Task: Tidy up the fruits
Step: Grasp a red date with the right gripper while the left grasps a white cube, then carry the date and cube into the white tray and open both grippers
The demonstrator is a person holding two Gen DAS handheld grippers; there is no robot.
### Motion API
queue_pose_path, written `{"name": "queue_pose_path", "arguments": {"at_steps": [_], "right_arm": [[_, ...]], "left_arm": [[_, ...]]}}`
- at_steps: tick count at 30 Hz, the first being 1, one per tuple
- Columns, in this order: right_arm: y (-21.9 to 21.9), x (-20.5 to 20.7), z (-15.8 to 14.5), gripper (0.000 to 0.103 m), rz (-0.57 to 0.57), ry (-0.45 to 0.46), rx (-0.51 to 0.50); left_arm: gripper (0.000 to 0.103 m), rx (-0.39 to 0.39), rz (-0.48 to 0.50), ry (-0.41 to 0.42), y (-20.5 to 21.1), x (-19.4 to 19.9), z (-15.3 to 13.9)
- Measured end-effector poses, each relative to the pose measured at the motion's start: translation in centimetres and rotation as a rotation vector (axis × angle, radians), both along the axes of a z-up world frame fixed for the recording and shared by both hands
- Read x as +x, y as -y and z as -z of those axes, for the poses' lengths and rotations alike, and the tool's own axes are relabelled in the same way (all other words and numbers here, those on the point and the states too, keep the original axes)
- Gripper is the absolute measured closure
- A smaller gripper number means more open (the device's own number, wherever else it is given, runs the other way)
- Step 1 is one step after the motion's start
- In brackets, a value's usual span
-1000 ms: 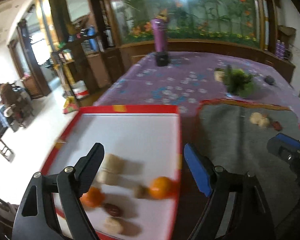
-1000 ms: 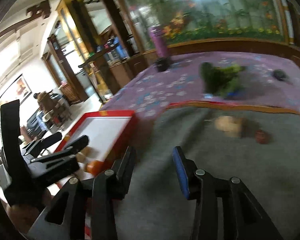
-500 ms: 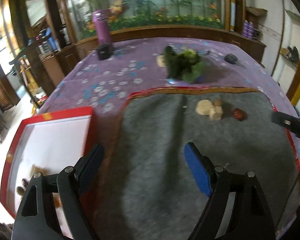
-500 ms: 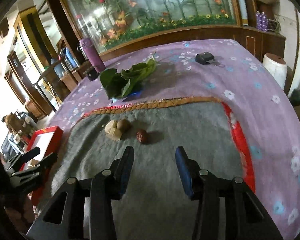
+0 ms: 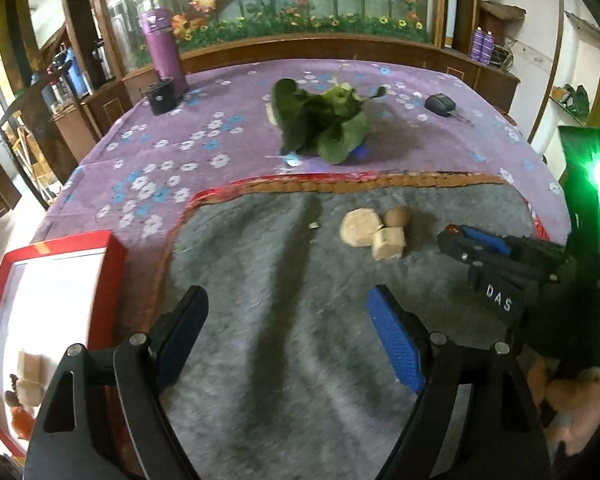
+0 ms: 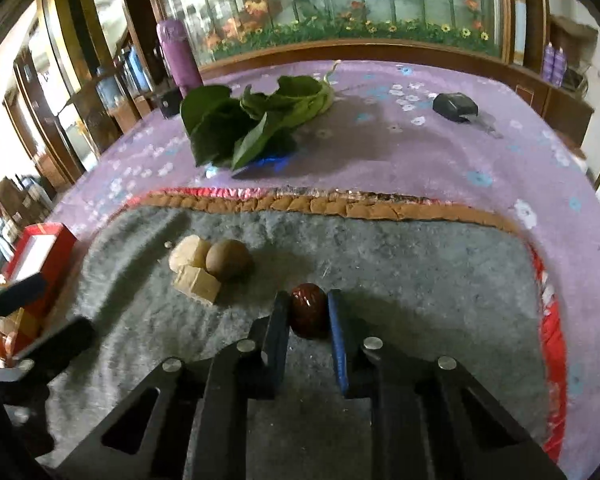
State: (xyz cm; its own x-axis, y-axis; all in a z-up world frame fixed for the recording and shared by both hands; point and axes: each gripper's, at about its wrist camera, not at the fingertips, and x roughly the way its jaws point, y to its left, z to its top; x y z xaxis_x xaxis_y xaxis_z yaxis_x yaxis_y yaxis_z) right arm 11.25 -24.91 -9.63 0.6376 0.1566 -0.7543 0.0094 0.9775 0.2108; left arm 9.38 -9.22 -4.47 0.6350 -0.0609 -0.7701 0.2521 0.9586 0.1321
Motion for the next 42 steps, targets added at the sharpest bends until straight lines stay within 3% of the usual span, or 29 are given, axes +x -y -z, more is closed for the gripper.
{"name": "queue_pose_path", "arguments": {"at_steps": [8, 10, 14, 15, 19, 21, 25, 34, 42], "right_arm": [[6.5, -1.4, -0.4, 0.083, 0.172, 0.052, 0.182], [6.8, -1.2, -0.3, 0.083, 0.174, 0.049, 0.200], [6.2, -0.9, -0.4, 0.083, 0.142, 0.049, 0.201], [6.1, -0.9, -0.5, 0.083, 0.139, 0.049, 0.201], [6.1, -0.9, -0.4, 0.083, 0.131, 0.042, 0.223], [6.1, -0.8, -0.3, 0.084, 0.129, 0.038, 0.228], [6.0, -0.8, -0.3, 0.084, 0.129, 0.042, 0.219], [5.5, -1.1, -0.9, 0.083, 0.112, 0.092, 0.175], [3.3, -1.9, -2.1, 0.084, 0.080, 0.131, 0.154]], "left_arm": [[0.023, -0.016, 0.029, -0.059, 4.1, 1.8, 2.0], [0.034, -0.029, 0.013, -0.082, 4.6, 2.6, 2.8], [0.042, -0.054, -0.015, -0.114, 5.3, 3.8, 3.8], [0.043, -0.053, -0.023, -0.105, 5.4, 4.0, 3.9], [0.062, -0.058, -0.025, -0.083, 6.2, 4.8, 3.7], [0.065, -0.050, -0.035, -0.078, 6.4, 4.9, 3.6], [0.080, -0.087, -0.019, -0.060, 5.7, 4.2, 3.3], [0.080, -0.125, 0.008, -0.042, 2.2, -0.1, 1.8], [0.080, -0.137, -0.011, 0.038, -3.4, -4.0, -0.9]]}}
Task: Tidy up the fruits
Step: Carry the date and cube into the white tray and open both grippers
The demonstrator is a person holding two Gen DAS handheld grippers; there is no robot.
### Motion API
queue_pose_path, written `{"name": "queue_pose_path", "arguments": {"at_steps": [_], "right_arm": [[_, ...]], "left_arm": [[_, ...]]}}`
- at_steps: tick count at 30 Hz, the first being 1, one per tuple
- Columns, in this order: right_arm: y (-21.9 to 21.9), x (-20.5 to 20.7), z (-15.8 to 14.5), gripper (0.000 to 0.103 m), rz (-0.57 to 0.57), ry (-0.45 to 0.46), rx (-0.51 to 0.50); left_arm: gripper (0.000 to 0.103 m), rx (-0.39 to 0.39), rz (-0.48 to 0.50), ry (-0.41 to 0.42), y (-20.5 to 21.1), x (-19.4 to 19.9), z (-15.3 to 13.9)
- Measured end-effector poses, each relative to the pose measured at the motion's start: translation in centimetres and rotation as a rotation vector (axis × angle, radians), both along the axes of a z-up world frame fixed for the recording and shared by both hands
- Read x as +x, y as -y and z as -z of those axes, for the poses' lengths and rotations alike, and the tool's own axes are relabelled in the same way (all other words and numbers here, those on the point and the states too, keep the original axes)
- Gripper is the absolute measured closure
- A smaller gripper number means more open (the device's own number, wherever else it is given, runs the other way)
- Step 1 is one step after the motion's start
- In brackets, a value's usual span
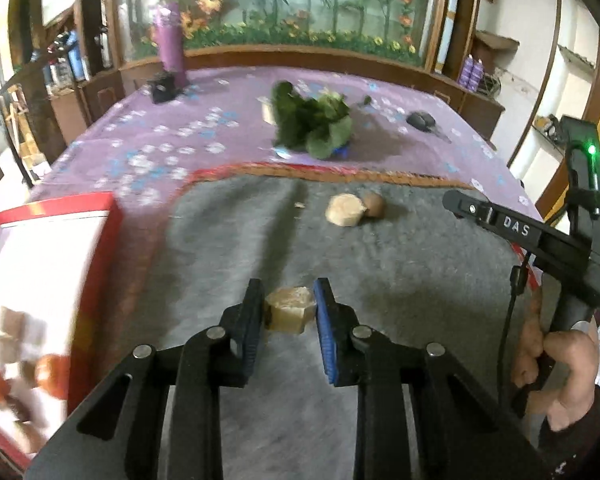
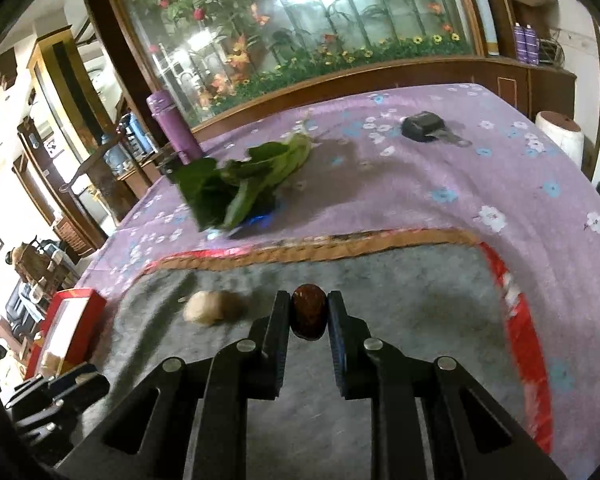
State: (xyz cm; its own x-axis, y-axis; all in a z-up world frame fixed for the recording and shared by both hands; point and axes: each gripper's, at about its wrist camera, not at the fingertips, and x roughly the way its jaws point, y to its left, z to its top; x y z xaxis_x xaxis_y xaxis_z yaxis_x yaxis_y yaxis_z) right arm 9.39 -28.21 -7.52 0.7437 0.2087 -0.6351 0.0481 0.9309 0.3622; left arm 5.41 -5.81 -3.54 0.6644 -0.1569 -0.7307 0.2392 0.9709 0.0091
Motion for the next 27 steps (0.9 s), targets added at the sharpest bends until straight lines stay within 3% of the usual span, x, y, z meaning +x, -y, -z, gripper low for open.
{"name": "queue_pose_path", "arguments": {"at_steps": [12, 20, 27], "right_arm": [[-15.9, -2.0, -4.4, 0.084, -0.307, 0.078, -0.010], [-26.2, -2.2, -4.2, 0.085, -0.472, 0.077, -0.046], [-31.3, -2.5, -3.0, 0.085, -0.547, 0.051, -0.074]], "left_arm": [[0.080, 0.010, -0.178, 0.137, -9.9, -1.7, -2.6], [0.080, -0.003, -0.305, 0.149, -16.7, -1.6, -2.4], [0.080, -0.022, -0.377, 0.144, -20.8, -1.7, -1.7]]}}
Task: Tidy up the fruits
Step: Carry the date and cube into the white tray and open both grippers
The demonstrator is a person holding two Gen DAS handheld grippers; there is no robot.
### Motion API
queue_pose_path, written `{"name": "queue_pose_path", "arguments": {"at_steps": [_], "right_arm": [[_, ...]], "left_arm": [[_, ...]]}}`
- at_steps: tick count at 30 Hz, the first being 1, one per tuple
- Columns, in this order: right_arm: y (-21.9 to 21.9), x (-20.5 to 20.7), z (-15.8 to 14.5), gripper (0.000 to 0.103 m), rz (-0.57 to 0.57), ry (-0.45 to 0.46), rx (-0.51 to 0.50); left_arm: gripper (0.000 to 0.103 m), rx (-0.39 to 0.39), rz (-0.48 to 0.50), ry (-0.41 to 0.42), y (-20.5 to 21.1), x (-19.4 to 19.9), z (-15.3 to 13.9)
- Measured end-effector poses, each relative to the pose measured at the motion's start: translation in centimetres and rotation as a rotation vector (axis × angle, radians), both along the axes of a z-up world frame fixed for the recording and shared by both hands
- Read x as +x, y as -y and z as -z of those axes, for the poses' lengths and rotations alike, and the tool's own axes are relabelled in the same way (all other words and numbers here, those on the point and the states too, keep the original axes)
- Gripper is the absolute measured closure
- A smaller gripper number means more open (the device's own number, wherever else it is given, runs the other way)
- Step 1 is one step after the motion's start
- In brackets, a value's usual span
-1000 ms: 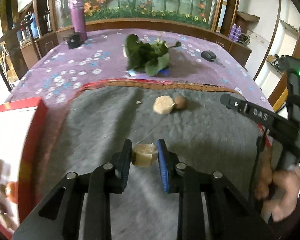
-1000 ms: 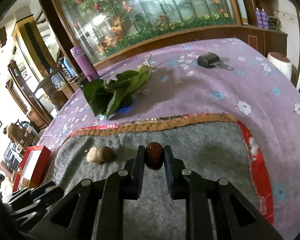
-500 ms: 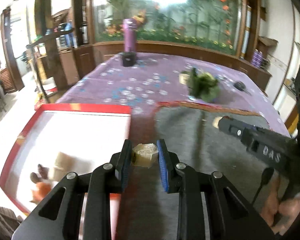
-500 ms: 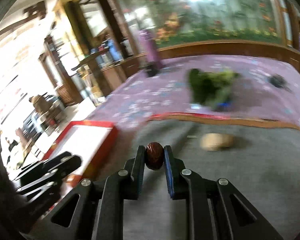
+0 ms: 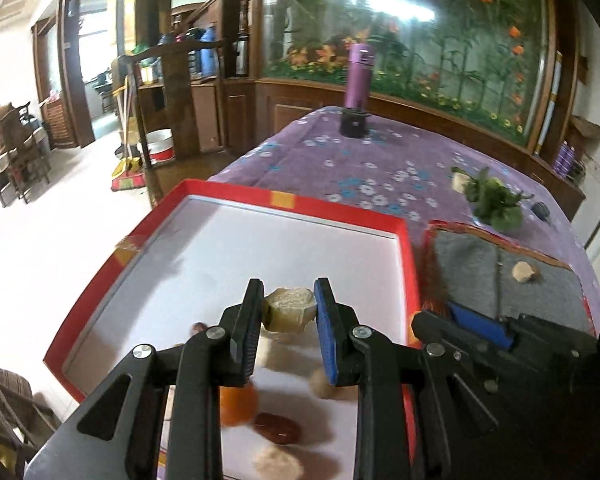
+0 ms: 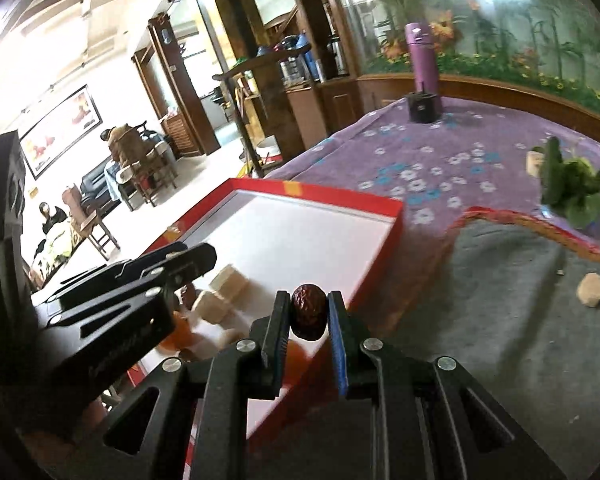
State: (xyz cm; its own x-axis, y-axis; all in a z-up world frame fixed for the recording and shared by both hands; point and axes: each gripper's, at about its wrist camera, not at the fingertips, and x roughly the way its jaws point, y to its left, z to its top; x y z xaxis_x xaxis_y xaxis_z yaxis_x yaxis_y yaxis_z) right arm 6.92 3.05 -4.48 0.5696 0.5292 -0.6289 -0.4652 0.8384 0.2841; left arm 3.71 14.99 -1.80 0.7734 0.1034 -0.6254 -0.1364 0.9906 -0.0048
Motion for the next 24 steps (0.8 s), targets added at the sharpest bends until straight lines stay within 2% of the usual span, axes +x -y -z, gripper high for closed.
{"name": "queue_pose_path", "arguments": {"at_steps": [11, 19, 20, 22, 24], "right_arm": [[-3.3, -0.7, 1.1, 0.084, -0.054, -0.023, -0.022], [-3.2, -0.9, 0.6, 0.080, -0.051, -0.022, 0.013], [-2.9, -0.9, 0.5, 0.079, -0.045, -0.016, 0.021], [-2.3, -1.0, 0.1, 0.078, -0.033, -0.006, 0.033], [-1.5, -1.0, -0.2, 0.077, -0.016, 0.002, 0.046]], "left_arm": [[0.080, -0.004, -0.050, -0.031, -3.1, 0.1, 1.2], [0.079, 0.024, -0.092, -0.075, -3.5, 0.6, 2.0], [0.078, 0.033, -0.093, -0.074, -3.4, 0.5, 1.9], [0.065, 0.049, -0.095, -0.074, -3.1, 0.6, 1.8], [0.058, 0.060, -0.096, -0.062, -2.8, 0.4, 1.5]]}}
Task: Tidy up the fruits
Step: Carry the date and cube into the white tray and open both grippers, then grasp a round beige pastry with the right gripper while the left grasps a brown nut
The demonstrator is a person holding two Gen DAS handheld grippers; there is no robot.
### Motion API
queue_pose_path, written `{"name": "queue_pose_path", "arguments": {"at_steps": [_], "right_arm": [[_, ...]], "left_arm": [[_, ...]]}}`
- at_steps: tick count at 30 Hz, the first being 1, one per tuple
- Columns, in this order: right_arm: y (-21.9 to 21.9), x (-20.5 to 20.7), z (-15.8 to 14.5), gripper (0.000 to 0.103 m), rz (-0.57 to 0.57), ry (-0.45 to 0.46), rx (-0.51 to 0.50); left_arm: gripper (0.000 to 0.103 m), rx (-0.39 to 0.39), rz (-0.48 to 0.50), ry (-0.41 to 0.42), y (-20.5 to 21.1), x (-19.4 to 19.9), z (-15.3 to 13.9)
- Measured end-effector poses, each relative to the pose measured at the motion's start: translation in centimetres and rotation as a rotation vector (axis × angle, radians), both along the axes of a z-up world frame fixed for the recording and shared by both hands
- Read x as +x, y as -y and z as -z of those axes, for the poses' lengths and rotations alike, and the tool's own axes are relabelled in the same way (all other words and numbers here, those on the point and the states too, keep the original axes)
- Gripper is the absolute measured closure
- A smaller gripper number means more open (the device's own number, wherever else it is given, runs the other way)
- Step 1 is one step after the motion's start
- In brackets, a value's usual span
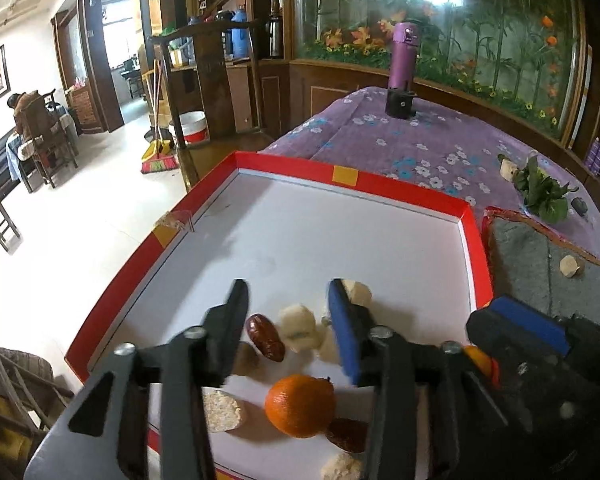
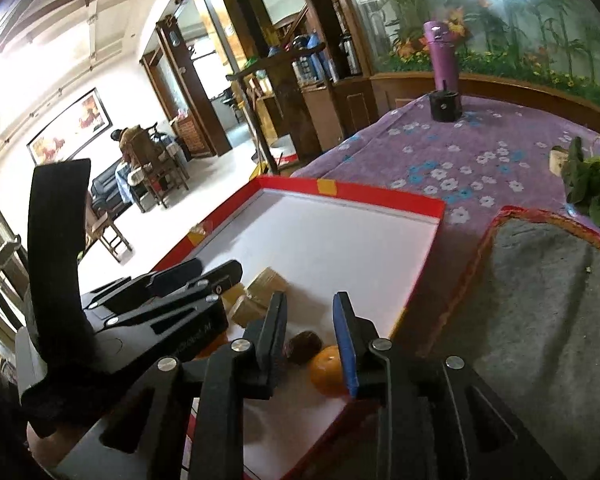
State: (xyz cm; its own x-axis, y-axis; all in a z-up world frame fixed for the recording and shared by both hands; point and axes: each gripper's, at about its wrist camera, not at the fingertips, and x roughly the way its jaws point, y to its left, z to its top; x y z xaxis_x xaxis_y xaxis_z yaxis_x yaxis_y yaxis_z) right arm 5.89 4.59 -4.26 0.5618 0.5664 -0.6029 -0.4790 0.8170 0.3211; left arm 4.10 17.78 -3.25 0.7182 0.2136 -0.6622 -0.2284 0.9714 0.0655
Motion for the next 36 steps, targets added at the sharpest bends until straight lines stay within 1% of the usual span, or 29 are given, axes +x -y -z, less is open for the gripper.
{"name": "queue_pose_path", "arguments": {"at_steps": [7, 14, 21, 29, 31, 34, 36], "right_arm": [[3.1, -0.1, -0.7, 0.077, 0.059, 0.004, 0.041], [6.9, -0.8, -1.5, 0.076, 0.117, 0.018, 0.085], [11.3, -2.1, -2.6, 0.072, 0.180, 0.042, 0.128], [18.5, -3.2, -3.5, 0.068, 0.289, 0.065, 0.162], [20.3, -3.4, -3.6, 0.067, 0.322, 0.068, 0.166], [23.8, -3.6, -3.4, 0.065, 0.381, 0.066, 0.158], [26.0, -3.4, -2.9, 0.061, 0.420, 0.052, 0.135]], "left_arm": [[0.046, 0.043, 0.034, 0.042, 2.2, -0.9, -1.5], [0.045, 0.074, 0.083, 0.076, 5.4, -1.7, -3.1], [0.044, 0.104, 0.136, 0.107, 9.0, -2.6, -4.5], [0.041, 0.125, 0.219, 0.115, 13.8, -3.0, -5.3], [0.038, 0.134, 0.235, 0.116, 14.9, -3.1, -5.3], [0.035, 0.145, 0.267, 0.110, 16.5, -2.7, -5.0], [0.034, 0.142, 0.303, 0.086, 17.7, -2.3, -4.3]]}}
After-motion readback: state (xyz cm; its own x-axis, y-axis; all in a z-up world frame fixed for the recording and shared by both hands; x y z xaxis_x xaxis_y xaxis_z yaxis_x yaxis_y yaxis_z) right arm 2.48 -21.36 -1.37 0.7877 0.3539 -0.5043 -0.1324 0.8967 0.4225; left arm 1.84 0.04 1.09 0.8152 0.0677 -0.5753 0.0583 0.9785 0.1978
